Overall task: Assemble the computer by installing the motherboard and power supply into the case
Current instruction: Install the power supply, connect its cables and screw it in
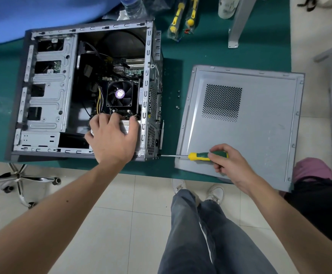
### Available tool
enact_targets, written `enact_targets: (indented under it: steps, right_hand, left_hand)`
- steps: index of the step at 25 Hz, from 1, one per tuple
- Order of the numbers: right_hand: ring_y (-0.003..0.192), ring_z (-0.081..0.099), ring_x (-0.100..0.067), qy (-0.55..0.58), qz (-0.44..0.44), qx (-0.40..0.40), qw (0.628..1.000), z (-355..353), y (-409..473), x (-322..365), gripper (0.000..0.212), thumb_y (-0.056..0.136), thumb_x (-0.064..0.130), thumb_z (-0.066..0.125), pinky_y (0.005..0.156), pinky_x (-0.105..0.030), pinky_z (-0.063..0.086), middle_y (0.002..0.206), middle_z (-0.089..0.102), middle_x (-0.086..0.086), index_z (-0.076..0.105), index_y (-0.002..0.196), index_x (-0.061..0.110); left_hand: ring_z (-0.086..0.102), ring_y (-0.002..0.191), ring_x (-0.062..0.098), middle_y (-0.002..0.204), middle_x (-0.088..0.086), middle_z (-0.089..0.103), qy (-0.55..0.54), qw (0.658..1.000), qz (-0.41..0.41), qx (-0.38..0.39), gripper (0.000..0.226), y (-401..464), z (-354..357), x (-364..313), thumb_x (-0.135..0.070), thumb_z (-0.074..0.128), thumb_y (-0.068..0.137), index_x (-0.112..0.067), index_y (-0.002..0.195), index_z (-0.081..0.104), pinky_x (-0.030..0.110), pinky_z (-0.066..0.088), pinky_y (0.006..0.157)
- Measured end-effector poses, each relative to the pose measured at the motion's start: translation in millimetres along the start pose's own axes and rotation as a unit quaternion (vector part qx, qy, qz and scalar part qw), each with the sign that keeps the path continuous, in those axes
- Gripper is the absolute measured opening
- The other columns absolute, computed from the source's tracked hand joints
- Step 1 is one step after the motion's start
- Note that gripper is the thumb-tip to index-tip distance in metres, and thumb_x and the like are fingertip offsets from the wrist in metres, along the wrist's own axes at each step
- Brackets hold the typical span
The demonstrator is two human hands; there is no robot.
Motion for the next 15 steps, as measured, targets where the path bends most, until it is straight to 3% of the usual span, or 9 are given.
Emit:
enact_targets:
  steps: [4, 7, 10, 12, 15]
  right_hand:
    - [0.042, 0.04, -0.01, -0.045, 0.023, -0.001, 0.999, -0.5, 4.4, 1.7, 0.027, 0.09, 0.033, 0.07, 0.039, -0.018, 0.033, 0.059, 0.063, -0.005, 0.07, 0.095, 0.006]
    - [0.042, 0.036, -0.01, -0.086, 0.039, -0.001, 0.995, 1.7, 6.7, 5.2, 0.037, 0.092, 0.044, 0.063, 0.039, -0.019, 0.03, 0.064, 0.065, -0.008, 0.068, 0.091, 0.007]
    - [0.053, 0.048, -0.013, -0.088, 0.006, 0.029, 0.996, 0.7, 4.9, 9.8, 0.022, 0.092, 0.035, 0.067, 0.046, -0.019, 0.04, 0.074, 0.062, -0.006, 0.065, 0.1, 0.015]
    - [0.055, 0.054, -0.012, -0.083, -0.017, 0.032, 0.996, -2.6, 4.0, 9.9, 0.016, 0.089, 0.024, 0.072, 0.05, -0.018, 0.044, 0.068, 0.06, -0.002, 0.067, 0.102, 0.015]
    - [0.046, 0.046, -0.012, -0.078, 0.006, 0.026, 0.997, -4.0, 4.9, 7.0, 0.021, 0.088, 0.024, 0.073, 0.045, -0.02, 0.039, 0.059, 0.058, -0.005, 0.072, 0.099, 0.007]
  left_hand:
    - [0.038, 0.125, 0.027, 0.109, 0.003, 0.055, 0.003, 1.0, -0.002, -0.002, 0.045, 0.0, 0.7, 2.0, -0.062, 0.033, 0.089, -0.021, 0.075, 0.047, 0.05, 0.03, 0.096]
    - [0.038, 0.125, 0.027, 0.11, 0.004, 0.055, -0.001, 1.0, 0.0, -0.001, 0.044, -0.2, 1.0, 1.4, -0.062, 0.033, 0.089, -0.022, 0.076, 0.047, 0.05, 0.03, 0.097]
    - [0.038, 0.125, 0.027, 0.11, 0.004, 0.055, 0.001, 1.0, 0.002, -0.004, 0.045, -0.3, 0.7, 2.2, -0.062, 0.032, 0.089, -0.022, 0.077, 0.047, 0.05, 0.03, 0.096]
    - [0.038, 0.124, 0.027, 0.109, 0.004, 0.055, -0.001, 1.0, 0.002, -0.005, 0.045, 0.1, 0.6, 1.4, -0.062, 0.033, 0.089, -0.021, 0.075, 0.046, 0.05, 0.031, 0.096]
    - [0.038, 0.124, 0.027, 0.108, 0.003, 0.055, -0.001, 1.0, 0.001, -0.004, 0.045, 0.8, 1.1, 1.1, -0.062, 0.033, 0.089, -0.021, 0.072, 0.044, 0.051, 0.031, 0.096]
Point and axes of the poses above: each hand's wrist, its own y-axis towards the middle knuckle, its own z-axis out of the palm, x = y × z, the point moved 3 cm from there along y, towards the middle knuckle
